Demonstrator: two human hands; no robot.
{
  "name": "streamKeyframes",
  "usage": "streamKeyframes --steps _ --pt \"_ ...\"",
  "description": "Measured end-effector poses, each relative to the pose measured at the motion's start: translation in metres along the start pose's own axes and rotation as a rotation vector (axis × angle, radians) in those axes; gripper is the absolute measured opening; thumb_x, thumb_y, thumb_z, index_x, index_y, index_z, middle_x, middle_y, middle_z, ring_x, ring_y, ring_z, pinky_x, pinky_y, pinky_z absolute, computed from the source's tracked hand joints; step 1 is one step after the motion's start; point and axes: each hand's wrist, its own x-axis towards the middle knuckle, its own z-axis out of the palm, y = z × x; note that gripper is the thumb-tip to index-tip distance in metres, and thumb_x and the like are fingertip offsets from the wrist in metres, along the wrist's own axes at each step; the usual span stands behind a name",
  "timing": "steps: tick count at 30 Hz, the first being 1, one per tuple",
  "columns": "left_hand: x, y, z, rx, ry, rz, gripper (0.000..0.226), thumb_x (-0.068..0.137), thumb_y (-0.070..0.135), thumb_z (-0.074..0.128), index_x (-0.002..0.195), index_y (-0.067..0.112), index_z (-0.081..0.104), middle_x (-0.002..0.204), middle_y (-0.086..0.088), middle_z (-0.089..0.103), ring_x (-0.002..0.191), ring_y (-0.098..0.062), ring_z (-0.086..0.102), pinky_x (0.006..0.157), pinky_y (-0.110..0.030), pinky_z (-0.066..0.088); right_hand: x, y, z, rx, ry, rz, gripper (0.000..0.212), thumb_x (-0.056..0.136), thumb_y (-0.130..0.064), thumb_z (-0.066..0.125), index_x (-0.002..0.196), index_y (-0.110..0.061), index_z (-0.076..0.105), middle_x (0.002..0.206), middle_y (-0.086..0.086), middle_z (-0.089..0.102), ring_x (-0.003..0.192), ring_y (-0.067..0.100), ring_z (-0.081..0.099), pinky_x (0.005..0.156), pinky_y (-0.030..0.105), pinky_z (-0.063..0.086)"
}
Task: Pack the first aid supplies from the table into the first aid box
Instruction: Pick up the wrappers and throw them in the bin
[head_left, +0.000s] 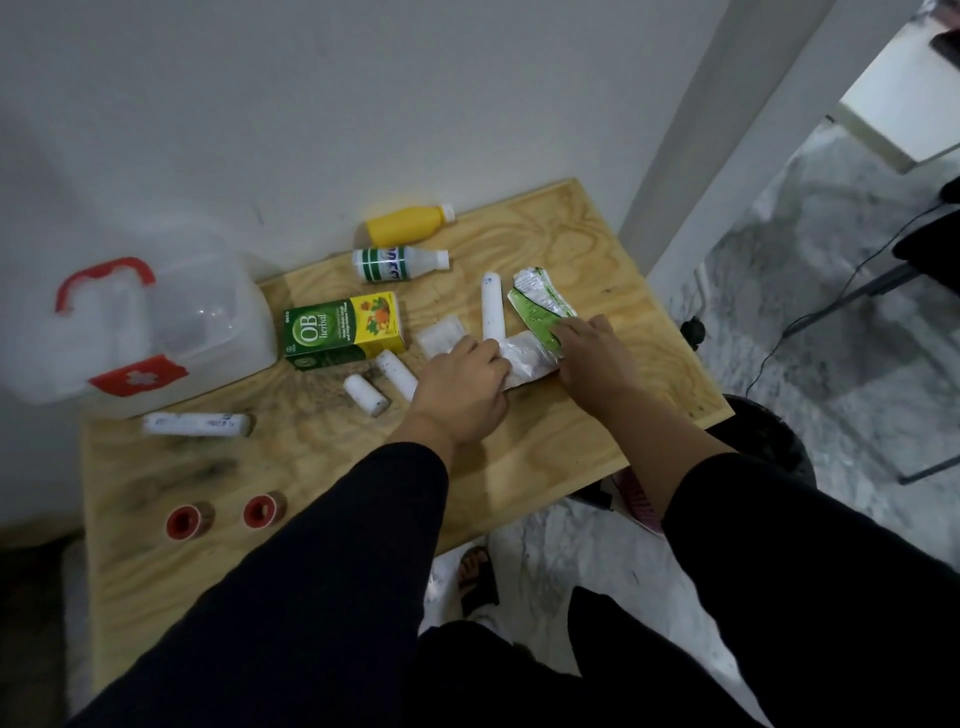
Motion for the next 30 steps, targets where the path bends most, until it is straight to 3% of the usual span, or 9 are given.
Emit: streamKeyframes --steps 5,8,11,16,19,22,24,27,30 --pt "0.002 0.002 -0.001 -0.051 0.057 -0.04 0.027 0.094 0.025 0.044 0.112 0.014 0.062 0.108 -0.005 0.058 0.101 -0.027 0.052 0.068 -0.042 0.048 -0.004 0.007 -0.005 0.032 0.088 0.075 0.024 0.085 0.002 0.051 0.104 -0.008 0.062 0.103 0.013 0.064 0.103 0.033 0.052 0.067 0.035 0.047" --pt "0.011 0.005 -0.015 -0.059 0.122 -0.052 0.022 0.092 0.02 0.049 0.107 0.014 0.063 0.101 -0.006 0.061 0.089 -0.03 0.058 0.062 -0.039 0.045 -0.006 0.015 -0.02 0.091 0.178 0.161 0.022 0.09 -0.006 0.049 0.104 -0.009 0.066 0.094 0.02 0.062 0.085 0.039 0.06 0.067 0.038 0.048" --pt "0.03 0.015 -0.038 -0.164 0.248 -0.038 0.019 0.094 0.019 0.05 0.102 0.01 0.065 0.098 -0.008 0.064 0.085 -0.031 0.06 0.061 -0.037 0.045 -0.005 0.028 -0.043 0.176 0.293 0.219 0.023 0.093 -0.015 0.046 0.096 -0.004 0.066 0.083 0.022 0.065 0.078 0.04 0.061 0.058 0.036 0.039" --pt "0.075 0.068 -0.069 -0.408 0.393 -0.079 0.017 0.091 0.025 0.054 0.097 0.017 0.067 0.097 -0.004 0.067 0.089 -0.024 0.06 0.065 -0.028 0.036 -0.017 0.066 -0.096 0.372 0.511 0.425 0.023 0.092 -0.019 0.05 0.105 -0.009 0.066 0.099 0.018 0.071 0.091 0.036 0.064 0.073 0.038 0.051" --pt "0.102 0.119 -0.074 -0.485 0.385 -0.033 0.015 0.09 0.024 0.055 0.093 0.016 0.067 0.094 -0.003 0.067 0.085 -0.022 0.059 0.063 -0.027 0.034 -0.038 0.106 -0.121 0.373 0.561 0.511 0.022 0.091 -0.021 0.052 0.106 -0.011 0.066 0.099 0.016 0.071 0.091 0.034 0.065 0.074 0.039 0.053" --pt "0.124 0.179 -0.071 -0.593 0.348 0.017 0.012 0.089 0.019 0.056 0.09 0.015 0.068 0.092 -0.003 0.068 0.082 -0.021 0.06 0.064 -0.031 0.042 -0.065 0.151 -0.135 0.357 0.567 0.629 0.021 0.091 -0.019 0.052 0.105 -0.012 0.066 0.098 0.013 0.07 0.089 0.031 0.064 0.065 0.03 0.043" --pt "0.134 0.219 -0.064 -0.649 0.29 0.027 0.011 0.088 0.017 0.056 0.087 0.015 0.067 0.088 -0.002 0.067 0.079 -0.02 0.06 0.064 -0.032 0.046 -0.084 0.181 -0.137 0.347 0.535 0.697 0.021 0.091 -0.016 0.052 0.104 -0.011 0.067 0.099 0.014 0.07 0.088 0.03 0.064 0.065 0.029 0.04" --pt "0.146 0.275 -0.043 -0.654 0.186 0.041 0.012 0.088 0.014 0.053 0.08 0.013 0.062 0.083 -0.008 0.064 0.077 -0.026 0.059 0.06 -0.031 0.038 -0.111 0.224 -0.13 0.307 0.447 0.758 0.021 0.087 -0.012 0.053 0.1 -0.009 0.069 0.096 0.015 0.071 0.084 0.03 0.063 0.064 0.028 0.042" --pt "0.154 0.321 -0.013 -0.656 0.112 0.034 0.014 0.088 0.014 0.052 0.082 0.008 0.063 0.087 -0.013 0.065 0.08 -0.03 0.058 0.061 -0.031 0.036 -0.134 0.262 -0.111 0.288 0.379 0.791 0.019 0.085 -0.01 0.055 0.096 -0.006 0.069 0.095 0.019 0.071 0.089 0.036 0.063 0.068 0.035 0.048"
